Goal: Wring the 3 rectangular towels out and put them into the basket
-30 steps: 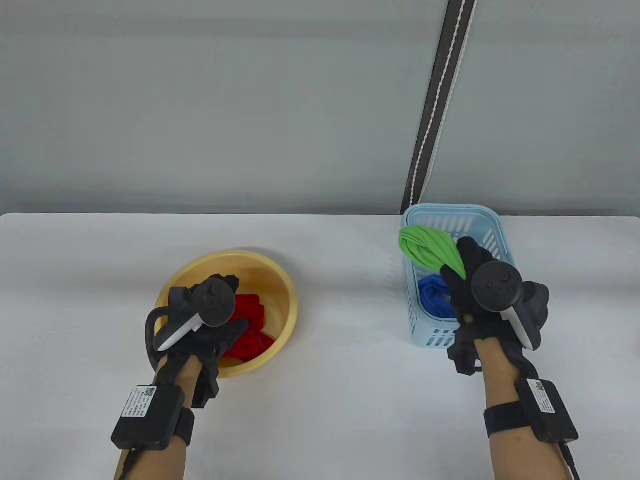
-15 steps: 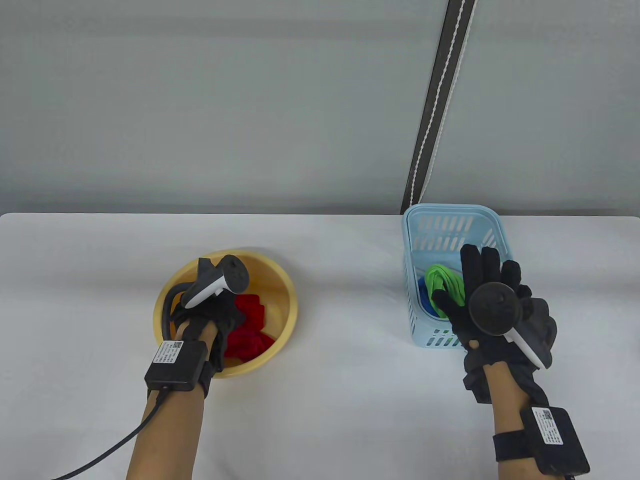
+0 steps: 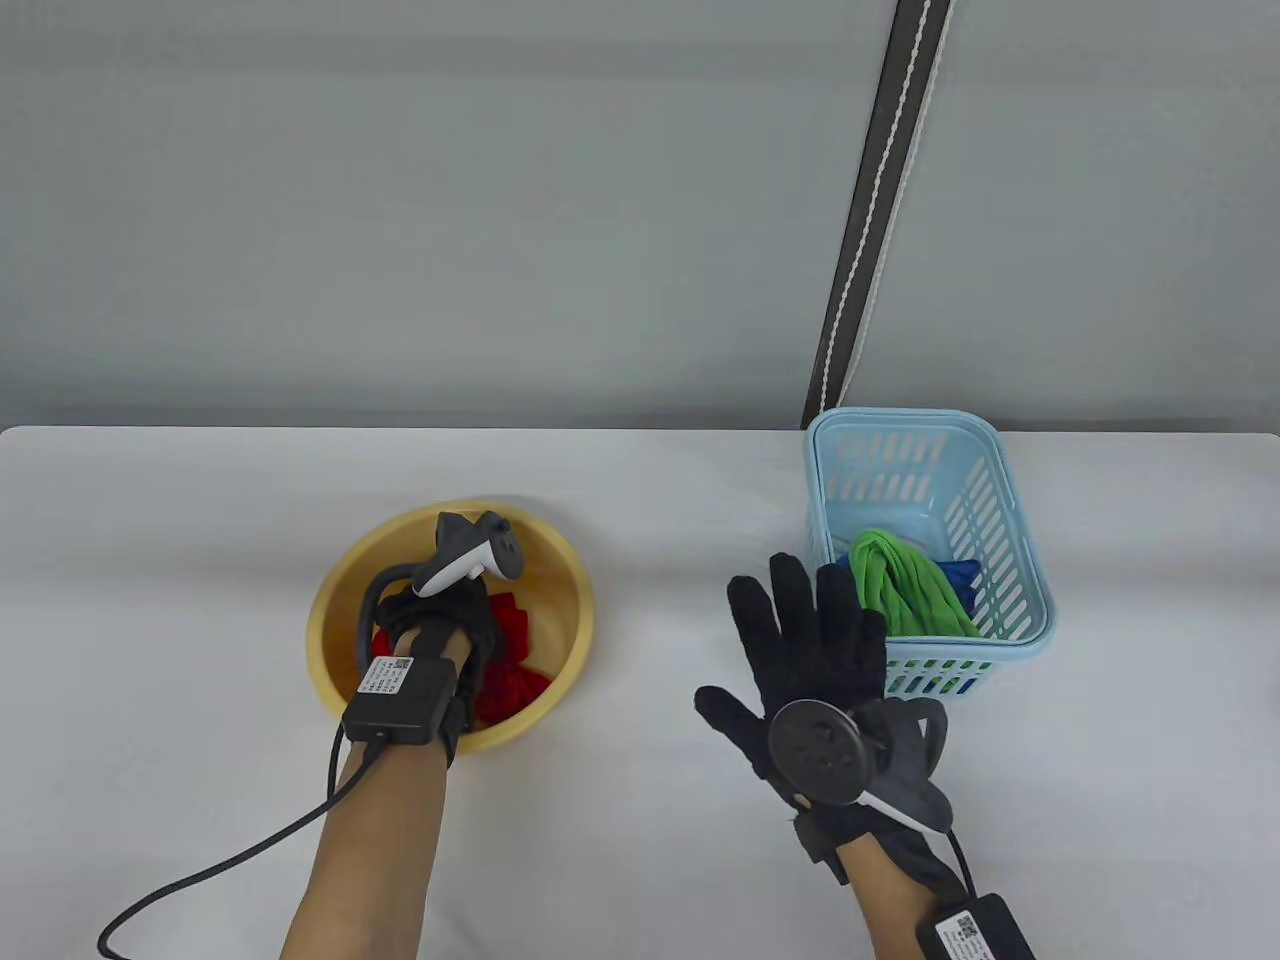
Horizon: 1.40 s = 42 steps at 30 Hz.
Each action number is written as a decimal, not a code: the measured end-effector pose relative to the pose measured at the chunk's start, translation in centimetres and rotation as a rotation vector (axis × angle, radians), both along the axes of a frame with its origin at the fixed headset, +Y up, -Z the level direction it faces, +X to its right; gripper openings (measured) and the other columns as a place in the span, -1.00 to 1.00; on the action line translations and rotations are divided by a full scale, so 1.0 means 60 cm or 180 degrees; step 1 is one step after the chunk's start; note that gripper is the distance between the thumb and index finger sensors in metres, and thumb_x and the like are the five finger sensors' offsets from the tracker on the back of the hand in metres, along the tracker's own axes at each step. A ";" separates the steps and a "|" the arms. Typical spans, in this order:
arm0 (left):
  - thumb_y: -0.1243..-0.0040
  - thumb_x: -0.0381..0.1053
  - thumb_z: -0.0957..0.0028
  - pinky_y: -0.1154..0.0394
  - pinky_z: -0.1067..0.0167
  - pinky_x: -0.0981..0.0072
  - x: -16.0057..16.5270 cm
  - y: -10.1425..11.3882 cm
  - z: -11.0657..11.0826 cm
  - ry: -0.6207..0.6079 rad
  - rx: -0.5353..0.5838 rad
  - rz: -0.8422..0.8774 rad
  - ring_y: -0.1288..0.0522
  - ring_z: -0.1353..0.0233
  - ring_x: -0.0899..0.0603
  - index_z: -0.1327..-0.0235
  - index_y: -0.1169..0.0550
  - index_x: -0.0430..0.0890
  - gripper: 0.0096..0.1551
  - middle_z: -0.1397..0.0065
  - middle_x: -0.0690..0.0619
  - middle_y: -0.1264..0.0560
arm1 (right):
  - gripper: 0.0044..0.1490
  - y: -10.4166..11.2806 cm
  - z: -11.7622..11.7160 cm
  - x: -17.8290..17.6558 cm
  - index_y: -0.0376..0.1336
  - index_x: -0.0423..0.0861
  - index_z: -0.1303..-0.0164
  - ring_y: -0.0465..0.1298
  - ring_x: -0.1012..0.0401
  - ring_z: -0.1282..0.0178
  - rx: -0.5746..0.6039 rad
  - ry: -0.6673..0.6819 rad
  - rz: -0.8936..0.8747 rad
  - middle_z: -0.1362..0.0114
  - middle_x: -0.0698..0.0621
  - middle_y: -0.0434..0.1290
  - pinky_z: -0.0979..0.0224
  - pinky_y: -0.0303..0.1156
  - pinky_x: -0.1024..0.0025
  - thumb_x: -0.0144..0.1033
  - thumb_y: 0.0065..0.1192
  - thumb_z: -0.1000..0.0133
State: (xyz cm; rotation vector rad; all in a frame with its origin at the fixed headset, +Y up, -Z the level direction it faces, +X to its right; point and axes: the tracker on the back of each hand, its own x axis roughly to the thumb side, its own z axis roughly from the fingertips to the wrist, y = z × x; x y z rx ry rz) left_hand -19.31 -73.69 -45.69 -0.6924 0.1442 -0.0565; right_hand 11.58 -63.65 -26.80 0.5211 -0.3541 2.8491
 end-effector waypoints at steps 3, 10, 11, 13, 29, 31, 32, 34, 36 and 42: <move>-0.30 0.28 -0.11 -0.23 -0.45 -0.48 0.004 -0.008 -0.004 -0.0045 0.0009 -0.0143 -0.27 -0.61 -0.45 -0.72 -0.06 -0.08 0.08 -0.70 -0.24 -0.22 | 0.28 -0.023 0.001 -0.014 -0.50 0.05 -0.74 -0.31 -0.37 -0.77 0.0018 0.0041 0.0114 -0.84 -0.29 -0.31 -0.55 -0.22 -0.56 0.29 0.17 -0.22; -0.32 0.20 -0.12 -0.32 -0.41 -0.45 0.004 -0.010 -0.009 -0.0039 0.0077 -0.0375 -0.42 -0.50 -0.37 -0.43 -0.43 0.01 -0.34 -0.53 -0.13 -0.43 | 0.28 -0.047 -0.003 -0.014 -0.50 0.06 -0.73 -0.31 -0.36 -0.77 0.0043 0.0100 0.0130 -0.84 -0.29 -0.30 -0.55 -0.22 -0.56 0.28 0.17 -0.21; -0.33 0.20 -0.11 -0.34 -0.40 -0.43 0.002 -0.008 -0.009 -0.0023 0.0105 -0.0393 -0.45 -0.49 -0.36 -0.41 -0.45 0.02 -0.36 -0.51 -0.11 -0.45 | 0.27 -0.046 -0.003 -0.013 -0.50 0.06 -0.74 -0.30 -0.36 -0.77 0.0046 0.0099 0.0104 -0.84 -0.29 -0.29 -0.55 -0.22 -0.56 0.27 0.18 -0.21; -0.34 0.20 -0.10 -0.35 -0.40 -0.41 0.000 0.003 -0.007 0.0003 0.0226 -0.0415 -0.46 -0.48 -0.35 -0.40 -0.46 0.03 -0.37 -0.51 -0.10 -0.46 | 0.27 -0.045 -0.004 -0.010 -0.50 0.06 -0.74 -0.31 -0.36 -0.77 0.0049 0.0093 0.0110 -0.84 -0.28 -0.30 -0.55 -0.23 -0.56 0.27 0.17 -0.22; -0.35 0.18 -0.09 -0.57 -0.24 -0.29 -0.018 0.253 0.107 0.0247 0.1969 0.0789 -0.61 -0.37 -0.36 -0.39 -0.47 -0.04 -0.35 -0.49 -0.14 -0.53 | 0.27 -0.023 0.000 0.001 -0.52 0.08 -0.74 -0.30 -0.36 -0.78 0.0017 0.0200 -0.0281 -0.85 -0.27 -0.31 -0.57 -0.23 -0.56 0.27 0.16 -0.23; -0.35 0.18 -0.09 -0.57 -0.23 -0.29 -0.019 0.278 0.127 0.0265 0.2175 0.1087 -0.61 -0.37 -0.35 -0.39 -0.47 -0.04 -0.35 -0.49 -0.15 -0.53 | 0.27 -0.020 -0.001 0.002 -0.52 0.07 -0.74 -0.30 -0.36 -0.78 -0.0007 0.0222 -0.0356 -0.85 -0.27 -0.31 -0.57 -0.23 -0.56 0.27 0.16 -0.24; -0.35 0.18 -0.09 -0.57 -0.24 -0.29 -0.019 0.290 0.138 0.0251 0.2250 0.1301 -0.60 -0.38 -0.36 -0.39 -0.47 -0.04 -0.35 -0.49 -0.15 -0.52 | 0.27 -0.019 -0.002 0.004 -0.52 0.07 -0.74 -0.30 -0.36 -0.78 -0.0040 0.0229 -0.0400 -0.85 -0.27 -0.31 -0.57 -0.22 -0.56 0.27 0.16 -0.24; -0.35 0.17 -0.10 -0.54 -0.25 -0.31 -0.019 0.310 0.157 0.0288 0.2340 0.1697 -0.58 -0.39 -0.37 -0.40 -0.46 -0.05 -0.35 -0.50 -0.16 -0.50 | 0.28 -0.016 -0.004 0.008 -0.54 0.06 -0.73 -0.30 -0.36 -0.78 -0.0093 0.0250 -0.0515 -0.85 -0.27 -0.32 -0.57 -0.22 -0.55 0.27 0.15 -0.25; -0.34 0.16 -0.11 -0.53 -0.25 -0.31 -0.018 0.326 0.179 0.0333 0.2428 0.2126 -0.57 -0.40 -0.38 -0.40 -0.45 -0.06 -0.35 -0.51 -0.18 -0.49 | 0.28 -0.011 -0.007 0.013 -0.55 0.05 -0.73 -0.30 -0.36 -0.79 -0.0163 0.0293 -0.0730 -0.85 -0.28 -0.32 -0.57 -0.22 -0.55 0.27 0.15 -0.25; -0.34 0.15 -0.12 -0.53 -0.25 -0.31 -0.005 0.341 0.226 0.0305 0.2557 0.3298 -0.57 -0.39 -0.38 -0.40 -0.45 -0.08 -0.35 -0.51 -0.19 -0.49 | 0.29 0.000 -0.004 0.012 -0.55 0.03 -0.74 -0.28 -0.36 -0.79 -0.0291 0.0469 -0.1181 -0.85 -0.28 -0.30 -0.57 -0.21 -0.56 0.28 0.14 -0.26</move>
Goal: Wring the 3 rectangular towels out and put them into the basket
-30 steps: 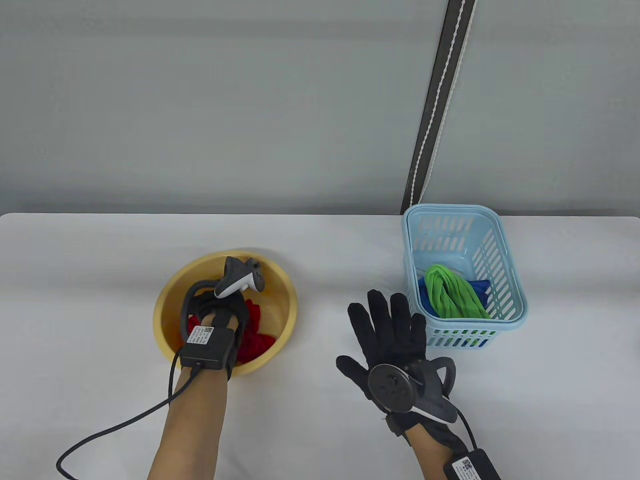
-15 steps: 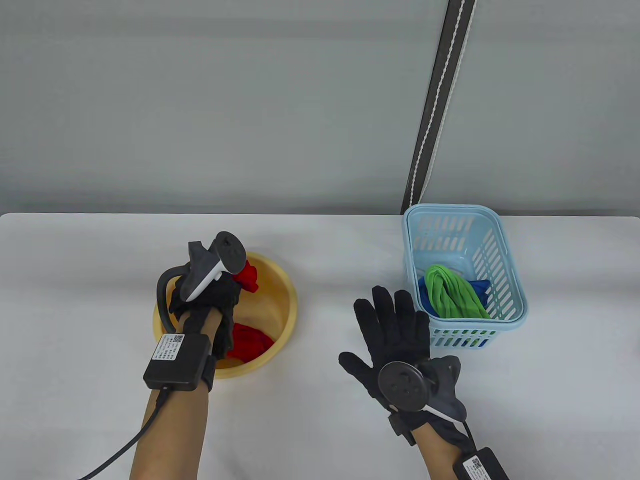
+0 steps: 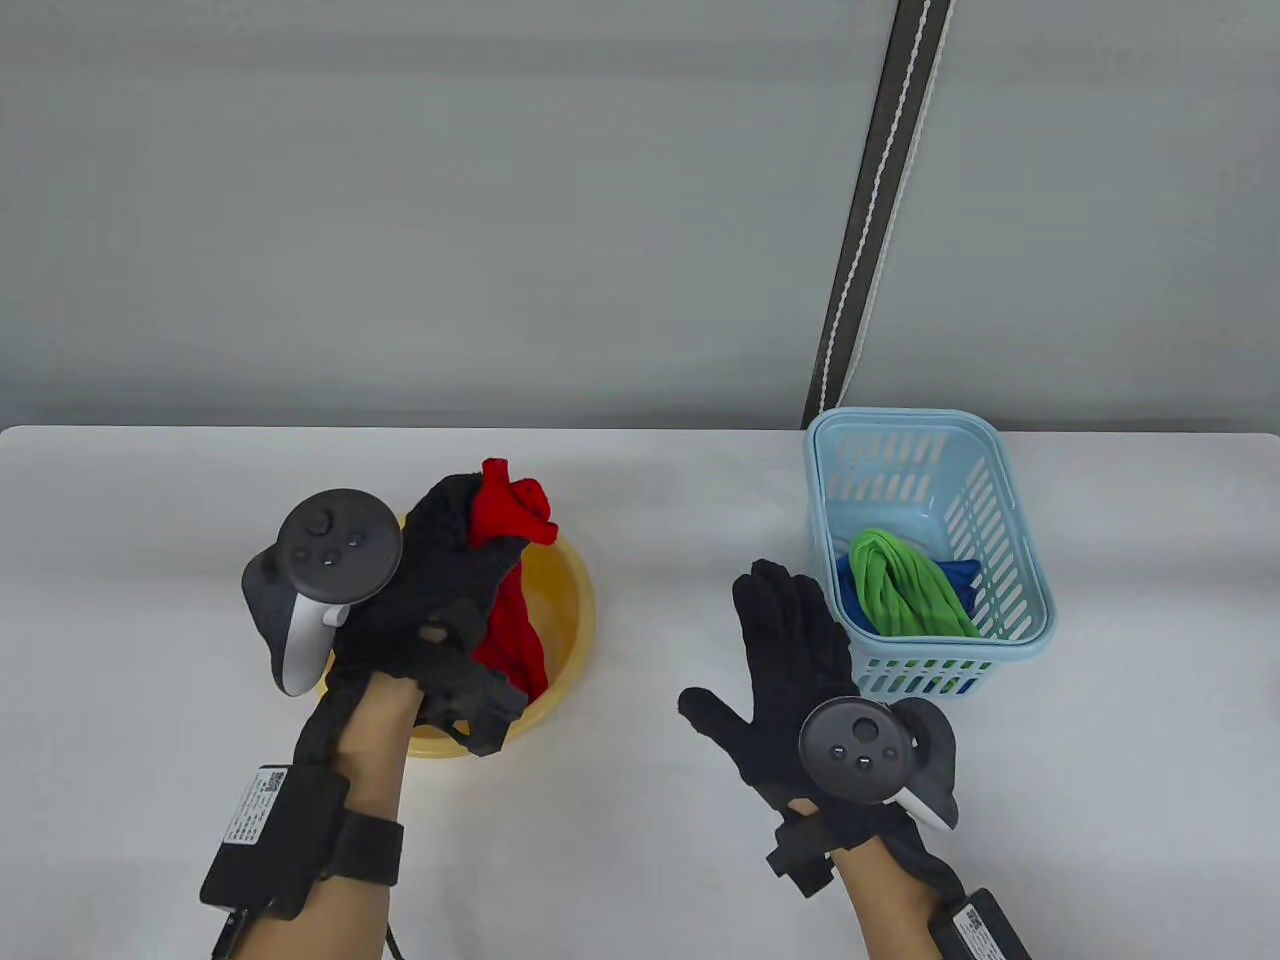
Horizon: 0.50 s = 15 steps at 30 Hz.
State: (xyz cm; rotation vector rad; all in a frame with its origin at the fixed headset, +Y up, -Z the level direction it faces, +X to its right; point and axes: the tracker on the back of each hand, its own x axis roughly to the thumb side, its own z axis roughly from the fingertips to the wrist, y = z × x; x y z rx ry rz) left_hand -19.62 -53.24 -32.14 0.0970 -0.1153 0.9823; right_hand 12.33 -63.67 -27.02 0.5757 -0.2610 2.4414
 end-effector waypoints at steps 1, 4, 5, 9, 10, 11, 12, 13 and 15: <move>-0.34 0.15 -0.12 -0.53 -0.25 -0.32 0.006 -0.002 0.008 -0.0088 0.0026 0.0210 -0.57 -0.39 -0.39 -0.40 -0.45 -0.08 -0.35 -0.50 -0.19 -0.49 | 0.29 0.002 0.001 -0.003 -0.54 0.02 -0.74 -0.27 -0.37 -0.79 -0.0014 0.0045 -0.0048 -0.85 -0.29 -0.30 -0.57 -0.20 -0.56 0.29 0.14 -0.25; -0.34 0.15 -0.13 -0.53 -0.24 -0.32 0.027 -0.007 0.027 -0.0316 0.0065 0.0684 -0.57 -0.38 -0.39 -0.40 -0.45 -0.09 -0.36 -0.50 -0.20 -0.49 | 0.31 0.004 0.005 -0.018 -0.53 0.00 -0.75 -0.26 -0.37 -0.79 -0.0090 0.0201 -0.0152 -0.85 -0.32 -0.28 -0.57 -0.20 -0.56 0.29 0.15 -0.25; -0.34 0.15 -0.13 -0.53 -0.24 -0.32 0.033 -0.008 0.031 -0.0360 0.0071 0.0791 -0.57 -0.38 -0.39 -0.39 -0.45 -0.09 -0.36 -0.50 -0.20 -0.49 | 0.31 0.004 0.006 -0.022 -0.53 -0.02 -0.75 -0.25 -0.38 -0.79 -0.0117 0.0250 -0.0196 -0.85 -0.33 -0.27 -0.57 -0.19 -0.56 0.30 0.15 -0.25; -0.34 0.15 -0.14 -0.53 -0.24 -0.31 0.070 -0.004 0.052 -0.0658 0.0103 0.1228 -0.56 -0.38 -0.39 -0.40 -0.44 -0.10 -0.36 -0.50 -0.21 -0.48 | 0.35 0.005 0.008 -0.036 -0.51 -0.06 -0.76 -0.23 -0.38 -0.79 -0.0314 0.0467 -0.0501 -0.84 -0.36 -0.25 -0.57 -0.18 -0.56 0.29 0.20 -0.23; -0.34 0.15 -0.14 -0.54 -0.24 -0.31 0.081 -0.002 0.056 -0.0732 0.0113 0.1291 -0.56 -0.38 -0.39 -0.39 -0.44 -0.10 -0.36 -0.50 -0.21 -0.48 | 0.36 0.004 0.008 -0.038 -0.51 -0.07 -0.76 -0.23 -0.38 -0.79 -0.0343 0.0502 -0.0570 -0.84 -0.37 -0.24 -0.57 -0.18 -0.56 0.29 0.21 -0.22; -0.34 0.15 -0.14 -0.54 -0.24 -0.31 0.088 -0.002 0.059 -0.0800 0.0089 0.1318 -0.56 -0.38 -0.39 -0.39 -0.44 -0.10 -0.36 -0.50 -0.20 -0.48 | 0.37 0.004 0.008 -0.039 -0.51 -0.08 -0.76 -0.22 -0.39 -0.79 -0.0361 0.0516 -0.0612 -0.84 -0.38 -0.23 -0.57 -0.17 -0.56 0.29 0.22 -0.21; -0.33 0.15 -0.15 -0.54 -0.24 -0.30 0.101 -0.002 0.063 -0.0920 0.0038 0.1375 -0.56 -0.39 -0.39 -0.40 -0.43 -0.10 -0.36 -0.51 -0.20 -0.48 | 0.39 0.002 0.007 -0.039 -0.50 -0.10 -0.76 -0.21 -0.39 -0.79 -0.0419 0.0546 -0.0726 -0.83 -0.39 -0.23 -0.57 -0.16 -0.55 0.28 0.24 -0.21; -0.33 0.15 -0.15 -0.54 -0.24 -0.30 0.108 -0.003 0.066 -0.0974 0.0022 0.1421 -0.56 -0.39 -0.39 -0.40 -0.43 -0.10 -0.36 -0.51 -0.20 -0.48 | 0.41 0.001 0.007 -0.039 -0.51 -0.11 -0.76 -0.20 -0.39 -0.79 -0.0451 0.0563 -0.0783 -0.83 -0.40 -0.21 -0.57 -0.16 -0.55 0.28 0.26 -0.20; -0.32 0.15 -0.16 -0.54 -0.24 -0.30 0.130 -0.007 0.072 -0.1120 -0.0062 0.1580 -0.56 -0.39 -0.39 -0.41 -0.43 -0.10 -0.36 -0.51 -0.21 -0.47 | 0.45 -0.006 0.003 -0.038 -0.52 -0.16 -0.74 -0.18 -0.40 -0.78 -0.0604 0.0600 -0.1038 -0.82 -0.42 -0.20 -0.57 -0.15 -0.55 0.26 0.30 -0.18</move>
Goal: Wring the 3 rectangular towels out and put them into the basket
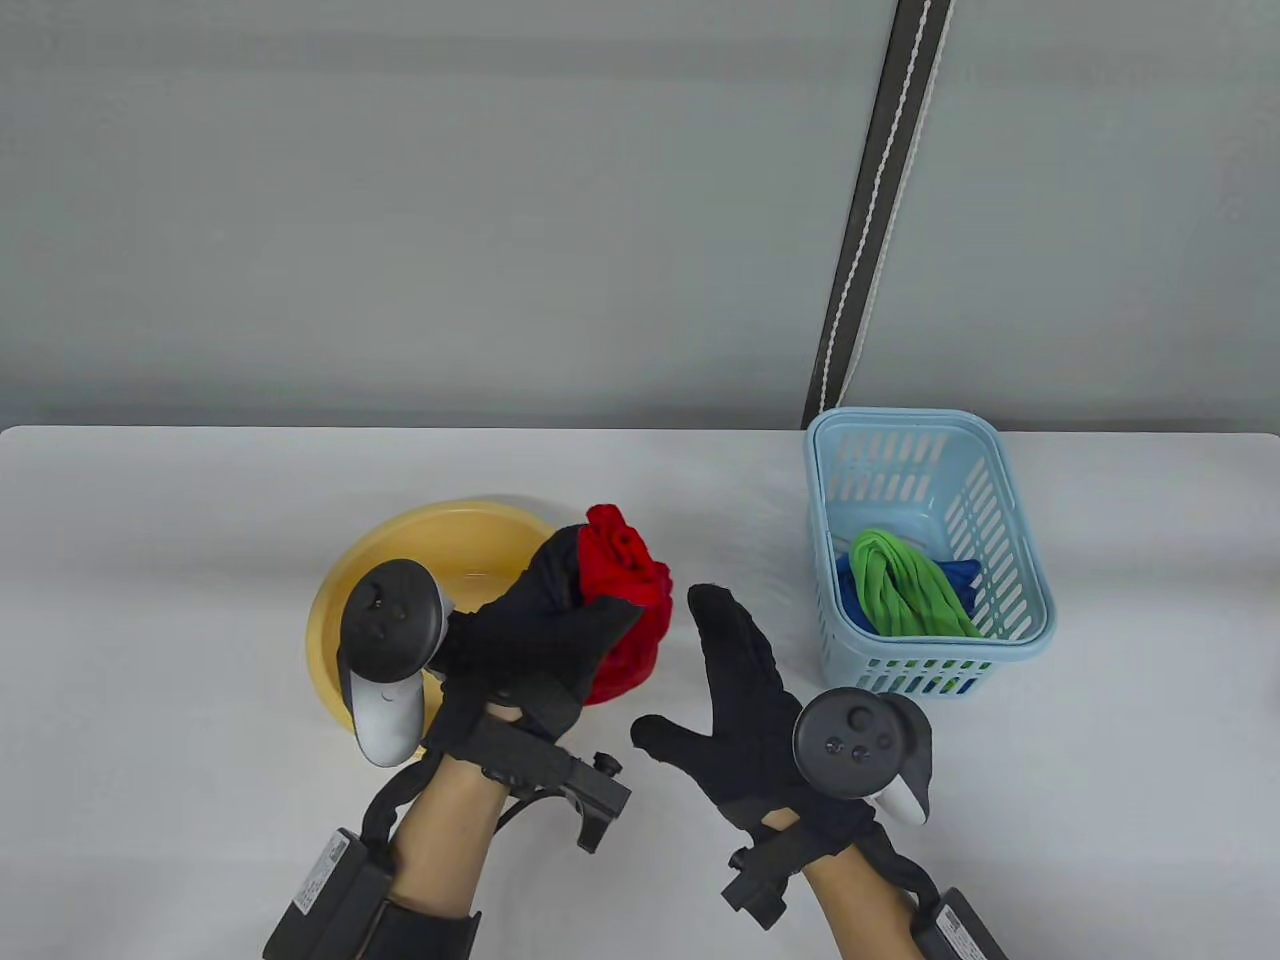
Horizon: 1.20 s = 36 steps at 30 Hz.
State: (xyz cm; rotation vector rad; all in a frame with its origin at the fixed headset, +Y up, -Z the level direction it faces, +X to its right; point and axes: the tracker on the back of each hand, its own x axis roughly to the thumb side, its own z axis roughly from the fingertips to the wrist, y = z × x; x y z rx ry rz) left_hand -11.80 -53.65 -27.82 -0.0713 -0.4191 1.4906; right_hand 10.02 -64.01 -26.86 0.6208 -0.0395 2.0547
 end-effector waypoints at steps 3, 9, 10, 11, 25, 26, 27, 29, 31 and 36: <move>-0.32 0.15 -0.16 -0.54 -0.24 -0.31 0.021 -0.009 0.003 -0.0116 -0.0062 0.0166 -0.55 -0.39 -0.39 -0.41 -0.42 -0.11 -0.35 -0.51 -0.21 -0.47 | 0.48 -0.014 -0.005 0.001 -0.48 -0.22 -0.74 -0.08 -0.41 -0.76 -0.0198 -0.0005 -0.0286 -0.79 -0.46 -0.09 -0.56 -0.09 -0.54 0.19 0.39 -0.15; -0.31 0.15 -0.16 -0.53 -0.24 -0.30 0.005 -0.039 -0.006 0.0092 -0.0155 0.0170 -0.56 -0.37 -0.39 -0.41 -0.41 -0.11 -0.35 -0.50 -0.22 -0.47 | -0.09 -0.036 -0.030 0.023 0.12 -0.24 -0.60 0.64 -0.11 -0.27 -0.0631 0.0113 -0.0589 -0.32 -0.14 0.55 -0.32 0.48 -0.22 -0.26 0.56 -0.14; -0.31 0.15 -0.16 -0.54 -0.23 -0.30 -0.009 -0.046 -0.011 0.0179 -0.0190 0.0182 -0.56 -0.37 -0.38 -0.40 -0.42 -0.11 -0.35 -0.50 -0.21 -0.47 | -0.13 -0.038 -0.034 0.027 0.14 -0.22 -0.59 0.65 -0.08 -0.22 -0.0700 0.0223 -0.0621 -0.30 -0.13 0.55 -0.29 0.50 -0.18 -0.29 0.55 -0.15; -0.32 0.15 -0.16 -0.54 -0.23 -0.29 -0.019 -0.053 -0.014 0.0233 -0.0229 0.0201 -0.56 -0.36 -0.38 -0.40 -0.42 -0.11 -0.36 -0.49 -0.21 -0.47 | -0.15 -0.039 -0.037 0.029 0.14 -0.22 -0.58 0.66 -0.06 -0.17 -0.0746 0.0281 -0.0662 -0.29 -0.13 0.55 -0.26 0.52 -0.15 -0.30 0.54 -0.16; -0.34 0.21 -0.15 -0.40 -0.30 -0.38 -0.148 -0.172 0.012 0.1535 -0.0018 -0.0597 -0.38 -0.47 -0.49 -0.62 -0.18 -0.19 -0.04 -0.62 -0.34 -0.26 | -0.24 -0.036 -0.048 0.066 0.17 -0.22 -0.58 0.65 0.08 0.14 -0.0680 -0.0098 -0.0348 -0.09 -0.10 0.57 0.01 0.59 0.05 -0.20 0.40 -0.24; -0.36 0.20 -0.14 -0.39 -0.30 -0.40 -0.141 -0.161 0.024 0.1772 0.0250 -0.0812 -0.37 -0.47 -0.50 -0.61 -0.20 -0.19 -0.04 -0.62 -0.34 -0.27 | -0.24 -0.036 -0.049 0.066 0.18 -0.23 -0.57 0.65 0.08 0.15 -0.0687 -0.0167 -0.0284 -0.09 -0.11 0.57 0.02 0.58 0.05 -0.20 0.40 -0.24; -0.37 0.21 -0.12 -0.38 -0.31 -0.40 -0.133 -0.154 0.030 0.1800 0.0462 -0.0965 -0.37 -0.48 -0.49 -0.61 -0.21 -0.18 -0.05 -0.62 -0.32 -0.27 | -0.24 -0.036 -0.049 0.066 0.18 -0.24 -0.57 0.65 0.08 0.16 -0.0704 -0.0159 -0.0243 -0.09 -0.11 0.57 0.03 0.58 0.04 -0.21 0.40 -0.24; -0.36 0.22 -0.12 -0.37 -0.34 -0.40 -0.105 -0.139 0.040 0.1543 0.0963 -0.1242 -0.35 -0.52 -0.48 -0.61 -0.23 -0.14 -0.06 -0.65 -0.27 -0.28 | -0.24 -0.035 -0.049 0.065 0.18 -0.25 -0.57 0.65 0.08 0.17 -0.0758 -0.0130 -0.0117 -0.08 -0.12 0.58 0.03 0.58 0.05 -0.21 0.40 -0.24; -0.38 0.24 -0.08 -0.35 -0.37 -0.42 -0.061 -0.136 0.042 0.0918 0.1343 -0.1424 -0.33 -0.56 -0.46 -0.64 -0.22 -0.12 -0.02 -0.68 -0.24 -0.28 | -0.24 -0.035 -0.048 0.060 0.19 -0.25 -0.56 0.65 0.08 0.18 -0.0792 -0.0046 -0.0004 -0.07 -0.12 0.58 0.05 0.59 0.05 -0.21 0.41 -0.24; -0.45 0.34 0.02 -0.13 -0.47 -0.54 0.013 -0.185 0.018 -0.0393 0.0829 -0.2092 -0.02 -0.68 -0.55 -0.74 0.14 -0.17 0.42 -0.79 -0.34 0.03 | -0.23 -0.033 -0.043 0.041 0.20 -0.30 -0.56 0.64 0.10 0.23 -0.0930 0.0399 0.0159 -0.06 -0.13 0.59 0.09 0.59 0.08 -0.21 0.41 -0.24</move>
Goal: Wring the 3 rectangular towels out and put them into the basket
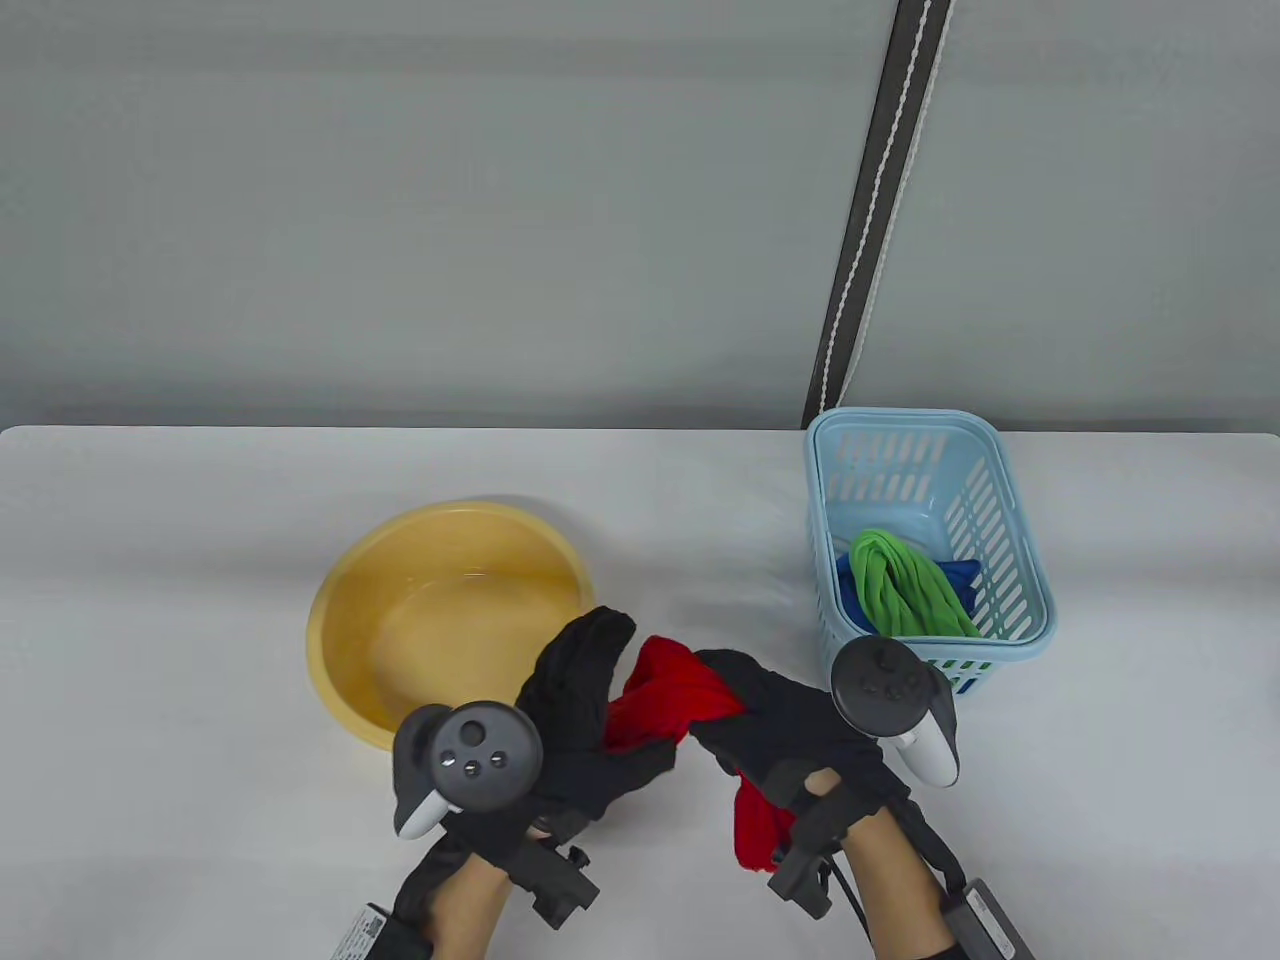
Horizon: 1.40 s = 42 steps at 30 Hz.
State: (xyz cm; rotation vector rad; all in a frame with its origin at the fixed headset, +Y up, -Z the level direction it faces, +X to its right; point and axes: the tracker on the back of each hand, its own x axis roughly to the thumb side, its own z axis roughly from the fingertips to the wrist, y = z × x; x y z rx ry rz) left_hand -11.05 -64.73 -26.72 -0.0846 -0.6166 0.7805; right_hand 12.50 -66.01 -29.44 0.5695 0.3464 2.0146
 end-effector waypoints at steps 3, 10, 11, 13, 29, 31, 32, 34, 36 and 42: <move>-0.53 0.27 0.04 -0.26 -0.43 -0.51 0.005 -0.037 -0.014 0.0120 -0.0262 0.0151 -0.31 -0.61 -0.47 -0.74 0.08 -0.19 0.40 -0.68 -0.20 -0.33 | -0.22 0.003 0.002 -0.007 0.20 -0.31 -0.56 0.64 0.09 0.22 -0.0079 0.0151 0.0119 -0.08 -0.14 0.59 0.09 0.59 0.07 -0.22 0.43 -0.24; -0.49 0.15 -0.07 -0.56 -0.20 -0.27 -0.004 -0.086 -0.024 0.0194 -0.0753 0.0486 -0.71 -0.10 -0.23 -0.41 -0.52 -0.07 -0.31 -0.07 0.01 -0.72 | -0.02 -0.011 -0.006 0.008 0.07 -0.28 -0.68 0.63 0.01 -0.02 -0.0380 -0.0077 -0.0871 -0.30 -0.22 0.51 -0.06 0.56 0.05 -0.34 0.56 -0.15; -0.47 0.16 -0.07 -0.57 -0.20 -0.26 -0.002 -0.089 -0.024 0.0202 -0.0780 0.0573 -0.71 -0.10 -0.22 -0.39 -0.52 -0.07 -0.33 -0.07 0.02 -0.72 | -0.02 -0.016 -0.007 0.009 0.07 -0.27 -0.68 0.62 0.00 -0.03 -0.0482 -0.0085 -0.1094 -0.31 -0.24 0.50 -0.08 0.55 0.04 -0.35 0.57 -0.15; -0.46 0.17 -0.08 -0.58 -0.18 -0.25 0.002 -0.094 -0.022 0.0240 -0.0828 0.0791 -0.72 -0.08 -0.21 -0.38 -0.52 -0.07 -0.33 -0.05 0.02 -0.72 | -0.03 -0.024 -0.008 0.011 0.07 -0.25 -0.68 0.61 0.00 -0.06 -0.0539 -0.0068 -0.1344 -0.33 -0.24 0.48 -0.11 0.55 0.04 -0.34 0.56 -0.16; -0.20 0.62 0.27 -0.55 -0.15 -0.16 0.063 -0.136 -0.016 -0.0238 -0.1733 0.1415 -0.59 -0.07 -0.18 -0.64 -0.22 -0.19 0.35 -0.44 -0.17 -0.51 | -0.03 -0.064 -0.009 -0.001 -0.01 -0.12 -0.73 0.52 0.04 -0.12 -0.0668 -0.0259 -0.2374 -0.38 -0.24 0.39 -0.19 0.50 0.12 -0.27 0.50 -0.23; -0.26 0.60 0.25 -0.50 -0.21 -0.22 0.074 -0.139 -0.013 -0.0277 -0.1801 0.1393 -0.54 -0.20 -0.27 -0.64 -0.19 -0.24 0.38 -0.52 -0.24 -0.43 | -0.03 -0.068 -0.007 -0.004 -0.02 -0.10 -0.73 0.51 0.05 -0.11 -0.0694 -0.0320 -0.2417 -0.38 -0.23 0.38 -0.18 0.49 0.15 -0.26 0.49 -0.24; -0.30 0.58 0.24 -0.47 -0.25 -0.28 0.078 -0.140 -0.012 -0.0264 -0.1871 0.1392 -0.50 -0.29 -0.33 -0.64 -0.17 -0.25 0.39 -0.56 -0.27 -0.39 | -0.04 -0.071 -0.007 -0.004 -0.01 -0.09 -0.73 0.50 0.06 -0.10 -0.0668 -0.0374 -0.2420 -0.37 -0.22 0.38 -0.17 0.49 0.17 -0.25 0.49 -0.24; -0.35 0.54 0.20 -0.40 -0.33 -0.38 0.085 -0.142 -0.012 -0.0355 -0.1960 0.1461 -0.40 -0.48 -0.45 -0.66 -0.12 -0.26 0.40 -0.67 -0.28 -0.31 | -0.04 -0.071 -0.006 -0.004 -0.03 -0.08 -0.73 0.50 0.07 -0.11 -0.0645 -0.0423 -0.2521 -0.38 -0.21 0.37 -0.17 0.48 0.18 -0.24 0.48 -0.25; -0.42 0.45 0.15 -0.41 -0.34 -0.41 0.093 -0.145 -0.010 -0.0440 -0.2039 0.1525 -0.44 -0.52 -0.45 -0.68 -0.02 -0.23 0.40 -0.63 -0.22 -0.41 | -0.05 -0.070 -0.005 -0.006 -0.02 -0.06 -0.73 0.49 0.07 -0.10 -0.0590 -0.0443 -0.2560 -0.38 -0.21 0.36 -0.17 0.48 0.20 -0.24 0.48 -0.25; -0.61 0.18 0.05 -0.51 -0.27 -0.32 0.091 -0.142 -0.016 -0.0417 -0.1977 0.1560 -0.57 -0.39 -0.34 -0.69 -0.07 -0.14 0.26 -0.30 0.09 -0.64 | -0.06 -0.065 -0.002 0.001 -0.03 -0.03 -0.73 0.49 0.07 -0.14 -0.0596 -0.0431 -0.2616 -0.41 -0.19 0.35 -0.21 0.49 0.19 -0.25 0.47 -0.26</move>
